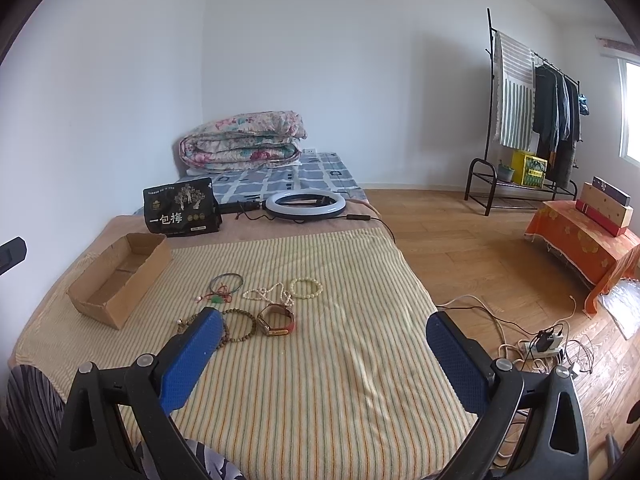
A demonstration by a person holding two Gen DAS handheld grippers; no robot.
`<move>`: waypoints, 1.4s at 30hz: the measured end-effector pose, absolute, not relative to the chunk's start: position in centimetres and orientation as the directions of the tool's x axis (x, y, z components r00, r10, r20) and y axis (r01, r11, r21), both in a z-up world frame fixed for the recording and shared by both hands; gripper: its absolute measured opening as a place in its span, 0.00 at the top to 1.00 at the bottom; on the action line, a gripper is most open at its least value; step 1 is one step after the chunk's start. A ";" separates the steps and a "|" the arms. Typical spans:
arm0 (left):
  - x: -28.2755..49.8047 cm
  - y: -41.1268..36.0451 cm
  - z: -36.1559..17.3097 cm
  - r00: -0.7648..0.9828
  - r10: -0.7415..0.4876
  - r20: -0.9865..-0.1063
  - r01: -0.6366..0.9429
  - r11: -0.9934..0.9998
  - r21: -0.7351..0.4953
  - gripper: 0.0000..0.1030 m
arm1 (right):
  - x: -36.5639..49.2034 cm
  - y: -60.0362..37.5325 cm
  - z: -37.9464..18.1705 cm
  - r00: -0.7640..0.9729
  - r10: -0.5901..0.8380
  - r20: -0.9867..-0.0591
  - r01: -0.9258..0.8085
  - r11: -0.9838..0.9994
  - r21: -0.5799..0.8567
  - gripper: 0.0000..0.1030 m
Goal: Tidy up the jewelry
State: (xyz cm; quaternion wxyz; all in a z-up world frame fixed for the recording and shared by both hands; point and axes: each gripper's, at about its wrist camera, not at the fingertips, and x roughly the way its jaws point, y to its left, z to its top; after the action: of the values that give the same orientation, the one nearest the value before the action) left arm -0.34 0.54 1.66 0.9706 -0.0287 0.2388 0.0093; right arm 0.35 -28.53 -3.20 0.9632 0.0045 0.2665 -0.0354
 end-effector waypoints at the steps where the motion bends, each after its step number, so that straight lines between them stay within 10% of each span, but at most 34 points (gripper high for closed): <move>1: -0.4 0.5 1.8 0.886 0.005 -0.465 -0.032 0.998 -0.050 0.00 | 0.4 -28.6 -3.2 0.856 -0.066 -0.513 0.071 0.997 -0.011 0.00; 42: -0.1 -0.7 0.1 0.885 -0.003 -0.466 -0.030 0.998 -0.062 0.00 | 1.1 -28.5 -3.5 0.841 -0.044 -0.540 0.058 0.998 0.010 0.00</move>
State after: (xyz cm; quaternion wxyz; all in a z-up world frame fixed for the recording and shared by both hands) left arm -0.08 -0.72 0.12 0.9702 -0.0335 0.2398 0.0070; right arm 1.13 -28.46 -3.46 0.9592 0.0130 0.2810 -0.0266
